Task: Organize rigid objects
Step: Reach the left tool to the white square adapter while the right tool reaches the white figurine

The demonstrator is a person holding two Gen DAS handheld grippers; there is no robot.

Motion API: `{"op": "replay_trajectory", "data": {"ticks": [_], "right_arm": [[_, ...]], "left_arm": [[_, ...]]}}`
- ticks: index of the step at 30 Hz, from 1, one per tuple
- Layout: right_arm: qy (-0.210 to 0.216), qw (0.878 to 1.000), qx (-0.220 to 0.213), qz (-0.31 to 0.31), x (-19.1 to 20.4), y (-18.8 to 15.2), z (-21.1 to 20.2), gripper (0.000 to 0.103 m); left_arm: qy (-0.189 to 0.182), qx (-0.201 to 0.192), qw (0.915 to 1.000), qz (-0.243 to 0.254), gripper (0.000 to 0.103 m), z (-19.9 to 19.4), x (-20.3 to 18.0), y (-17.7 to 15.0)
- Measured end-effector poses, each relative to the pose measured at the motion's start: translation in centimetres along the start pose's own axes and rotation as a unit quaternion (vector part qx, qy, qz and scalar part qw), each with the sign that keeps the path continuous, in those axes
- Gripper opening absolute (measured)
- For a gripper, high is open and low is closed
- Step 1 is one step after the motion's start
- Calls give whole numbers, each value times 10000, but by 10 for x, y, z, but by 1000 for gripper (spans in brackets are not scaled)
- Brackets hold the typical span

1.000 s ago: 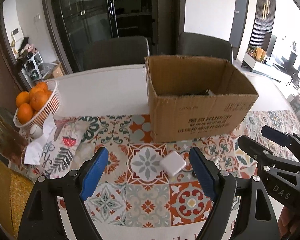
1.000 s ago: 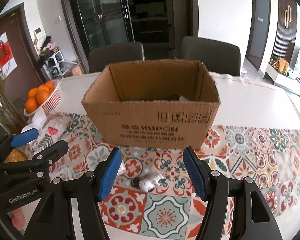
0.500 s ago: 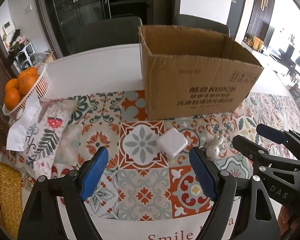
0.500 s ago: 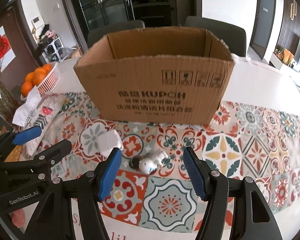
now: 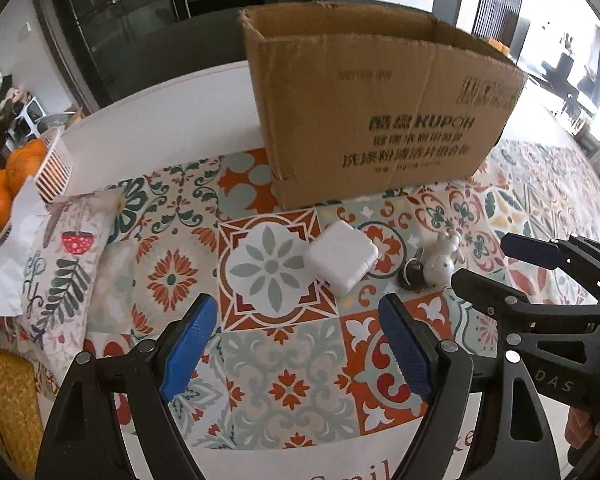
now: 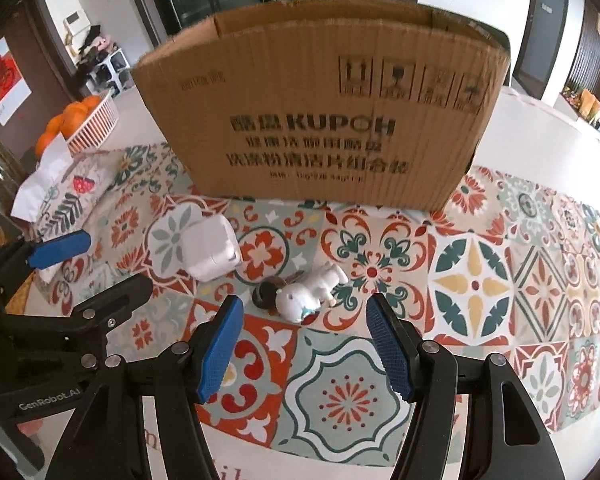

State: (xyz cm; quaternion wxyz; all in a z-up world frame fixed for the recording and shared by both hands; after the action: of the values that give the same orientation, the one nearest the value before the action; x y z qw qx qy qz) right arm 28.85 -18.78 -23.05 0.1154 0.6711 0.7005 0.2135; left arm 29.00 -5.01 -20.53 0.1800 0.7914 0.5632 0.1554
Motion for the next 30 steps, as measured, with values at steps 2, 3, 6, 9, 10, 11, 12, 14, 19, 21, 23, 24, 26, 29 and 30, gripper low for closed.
{"op": "replay_trajectory", "data": {"ticks": [2,3,6,9,10,11,12,14,19,21,23,24,26,29,30], "right_arm": [[-11,10000,92,-12,-2,-1,7,65],[-12,9999,124,-20,-2,-1,10,65],[-30,9997,227,-96,-4,-1,19,65],[-82,9993,304,-187,-3,-1,28,65],[-86,9992,330,-207,-4,0,31,65],[-82,9990,369,-233,-3,0,35,65],[-73,9989,398,-252,-2,1,38,65],[-86,9985,447,-296,-1,2,43,65],[-103,9979,504,-382,0,4,53,65],[-123,9977,515,-429,2,5,57,65],[-136,9974,526,-469,1,6,58,65],[-142,9973,542,-482,1,6,60,65],[-153,9970,563,-501,-1,8,63,65],[-182,9967,567,-549,-2,10,68,65],[-179,9968,546,-563,-1,12,69,65]], "left_arm": [[-26,38,10000,43,83,6,-1,-1],[-39,46,10000,75,83,9,-2,-1],[-114,75,9997,199,83,19,-6,-1],[-146,79,9994,308,83,27,-7,0],[-154,70,9993,340,83,29,-8,0],[-161,62,9991,383,83,31,-8,0],[-172,60,9990,418,83,33,-9,1],[-233,50,9986,466,83,37,-9,2],[-342,61,9975,620,83,46,-12,6],[-359,58,9969,691,83,49,-13,8],[-394,67,9966,724,82,52,-15,10],[-425,69,9962,756,82,55,-15,11],[-455,73,9957,807,82,58,-16,13],[-517,86,9950,849,82,64,-16,18],[-549,90,9948,858,82,66,-16,19]]}}
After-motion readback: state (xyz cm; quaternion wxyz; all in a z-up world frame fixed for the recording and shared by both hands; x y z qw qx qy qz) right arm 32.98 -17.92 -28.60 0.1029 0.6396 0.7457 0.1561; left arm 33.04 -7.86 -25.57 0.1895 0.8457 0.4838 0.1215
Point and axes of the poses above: each gripper's, at about its wrist camera, not at the fingertips, and z roughly the way its jaws point, x to its left, y to its top, the point moved 4 cm from there along z, roughly the way its jaws point, and after that the axes turned 2 degrees about z, right-handed, at the moved point
